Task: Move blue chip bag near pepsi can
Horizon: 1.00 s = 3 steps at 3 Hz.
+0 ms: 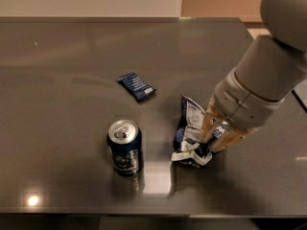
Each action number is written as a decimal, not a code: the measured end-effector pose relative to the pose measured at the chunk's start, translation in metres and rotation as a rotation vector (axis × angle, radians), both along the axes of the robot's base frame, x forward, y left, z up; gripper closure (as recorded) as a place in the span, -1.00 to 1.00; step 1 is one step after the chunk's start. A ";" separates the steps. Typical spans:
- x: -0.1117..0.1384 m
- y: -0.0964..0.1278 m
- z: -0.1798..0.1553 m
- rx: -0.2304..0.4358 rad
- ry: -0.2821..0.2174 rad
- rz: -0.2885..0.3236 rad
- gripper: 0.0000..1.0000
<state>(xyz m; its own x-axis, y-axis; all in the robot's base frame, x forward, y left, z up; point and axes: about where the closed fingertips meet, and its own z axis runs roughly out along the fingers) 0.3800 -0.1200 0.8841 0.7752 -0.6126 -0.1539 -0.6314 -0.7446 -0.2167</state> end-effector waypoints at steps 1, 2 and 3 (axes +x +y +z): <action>-0.004 0.018 0.005 0.016 0.005 0.039 0.17; -0.008 0.032 0.009 0.034 0.011 0.070 -0.30; -0.010 0.035 0.010 0.055 0.032 0.064 -0.74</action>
Offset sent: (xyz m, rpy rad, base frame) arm -0.0141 0.0455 0.0095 0.0539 0.0390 0.1078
